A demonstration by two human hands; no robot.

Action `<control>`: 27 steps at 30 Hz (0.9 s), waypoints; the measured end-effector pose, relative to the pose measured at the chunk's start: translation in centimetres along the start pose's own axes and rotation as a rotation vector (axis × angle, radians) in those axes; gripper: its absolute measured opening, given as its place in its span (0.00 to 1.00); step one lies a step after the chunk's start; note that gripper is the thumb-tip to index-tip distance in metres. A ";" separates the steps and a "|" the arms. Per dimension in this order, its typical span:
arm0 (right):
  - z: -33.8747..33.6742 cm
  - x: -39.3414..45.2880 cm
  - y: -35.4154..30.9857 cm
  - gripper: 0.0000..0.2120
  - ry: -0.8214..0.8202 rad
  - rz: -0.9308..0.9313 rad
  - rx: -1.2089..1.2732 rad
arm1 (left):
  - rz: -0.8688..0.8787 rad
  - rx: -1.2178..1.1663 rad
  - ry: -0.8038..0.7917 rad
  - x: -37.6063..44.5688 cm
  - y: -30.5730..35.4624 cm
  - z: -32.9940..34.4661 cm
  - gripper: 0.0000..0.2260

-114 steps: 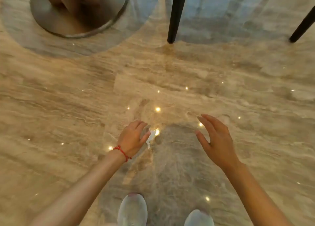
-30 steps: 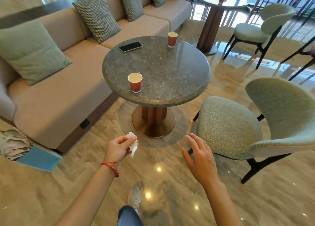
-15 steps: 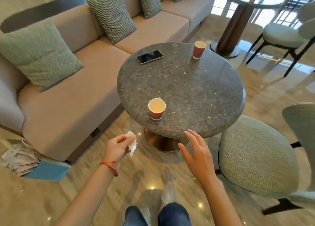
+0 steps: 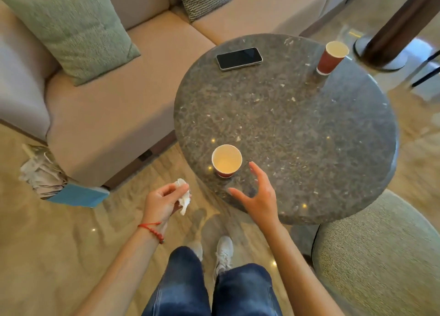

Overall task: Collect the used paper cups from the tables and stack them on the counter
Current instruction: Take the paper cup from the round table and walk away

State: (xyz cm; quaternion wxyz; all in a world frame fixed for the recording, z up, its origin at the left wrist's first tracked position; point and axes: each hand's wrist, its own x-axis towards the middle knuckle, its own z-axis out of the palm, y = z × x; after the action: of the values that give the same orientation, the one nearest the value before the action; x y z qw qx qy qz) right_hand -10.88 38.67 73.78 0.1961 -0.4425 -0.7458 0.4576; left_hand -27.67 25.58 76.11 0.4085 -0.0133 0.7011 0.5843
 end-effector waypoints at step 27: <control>5.8 6.0 -0.2 0.36 0.029 0.020 0.226 | -0.091 0.011 0.126 4.2 1.2 -0.3 0.06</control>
State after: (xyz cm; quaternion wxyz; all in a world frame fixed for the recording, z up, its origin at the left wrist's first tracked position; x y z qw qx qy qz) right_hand -18.22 40.76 70.31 0.2510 -0.4316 -0.6820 0.5344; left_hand -31.18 27.61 74.58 0.3895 -0.0797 0.7273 0.5595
